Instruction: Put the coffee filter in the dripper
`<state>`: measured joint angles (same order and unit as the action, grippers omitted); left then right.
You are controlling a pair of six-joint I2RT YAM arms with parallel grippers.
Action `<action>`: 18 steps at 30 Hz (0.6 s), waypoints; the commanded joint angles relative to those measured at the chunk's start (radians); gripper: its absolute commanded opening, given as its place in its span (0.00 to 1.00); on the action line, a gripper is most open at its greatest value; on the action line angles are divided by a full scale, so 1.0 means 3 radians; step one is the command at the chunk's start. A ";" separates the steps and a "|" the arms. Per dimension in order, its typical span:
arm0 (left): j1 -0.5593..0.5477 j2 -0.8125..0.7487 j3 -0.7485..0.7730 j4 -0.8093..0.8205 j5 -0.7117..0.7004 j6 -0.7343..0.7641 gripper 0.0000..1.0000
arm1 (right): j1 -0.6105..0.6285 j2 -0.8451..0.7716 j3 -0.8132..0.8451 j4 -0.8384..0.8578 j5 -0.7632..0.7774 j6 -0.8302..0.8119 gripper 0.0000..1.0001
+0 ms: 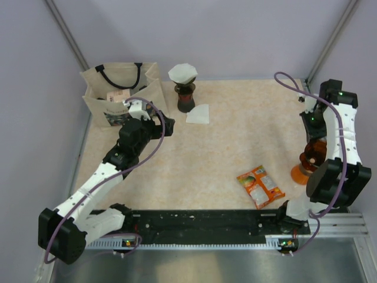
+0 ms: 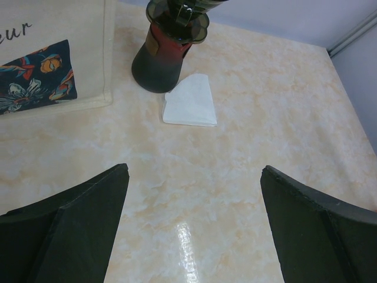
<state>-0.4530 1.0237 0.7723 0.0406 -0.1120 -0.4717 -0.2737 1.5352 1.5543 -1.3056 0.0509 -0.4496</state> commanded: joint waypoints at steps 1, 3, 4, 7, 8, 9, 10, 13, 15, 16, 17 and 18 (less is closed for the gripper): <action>0.0007 -0.0043 0.0141 0.0079 -0.0051 0.0059 0.99 | -0.0059 0.0026 0.0193 0.0067 0.0009 -0.0046 0.03; 0.0007 -0.0038 0.0146 0.0079 -0.0056 0.0064 0.99 | -0.0054 0.0047 0.0193 0.0082 0.0025 -0.0046 0.05; 0.0012 -0.0038 0.0146 0.0079 -0.0061 0.0069 0.99 | -0.0064 0.0052 0.0198 0.0093 0.0030 -0.0051 0.06; 0.0007 -0.0032 0.0146 0.0079 -0.0061 0.0074 0.99 | -0.0059 0.0093 0.0208 0.0123 0.0045 -0.0041 0.09; 0.0007 -0.0027 0.0146 0.0079 -0.0061 0.0074 0.99 | -0.0059 0.0118 0.0218 0.0123 0.0030 -0.0035 0.10; 0.0007 -0.0027 0.0146 0.0079 -0.0061 0.0069 0.99 | -0.0064 0.0129 0.0219 0.0139 0.0014 -0.0030 0.12; 0.0007 -0.0032 0.0141 0.0084 -0.0046 0.0064 0.99 | -0.0064 0.0139 0.0219 0.0139 -0.0006 -0.0030 0.13; 0.0012 -0.0017 0.0151 0.0079 -0.0046 0.0069 0.99 | -0.0064 0.0170 0.0208 0.0144 0.0004 -0.0035 0.14; 0.0012 -0.0017 0.0156 0.0079 -0.0046 0.0069 0.99 | -0.0064 0.0170 0.0208 0.0159 -0.0001 -0.0035 0.17; 0.0007 -0.0022 0.0146 0.0079 -0.0036 0.0064 0.99 | -0.0059 0.0170 0.0208 0.0164 -0.0011 -0.0035 0.18; 0.0012 -0.0027 0.0151 0.0079 -0.0031 0.0064 0.99 | -0.0059 0.0175 0.0208 0.0169 -0.0011 -0.0035 0.19; 0.0007 -0.0022 0.0146 0.0079 -0.0036 0.0064 0.99 | -0.0059 0.0165 0.0208 0.0169 0.0004 -0.0035 0.20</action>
<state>-0.4526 1.0237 0.7723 0.0364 -0.1204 -0.4679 -0.2794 1.5795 1.5791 -1.3029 0.0559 -0.4519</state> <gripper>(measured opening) 0.987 0.189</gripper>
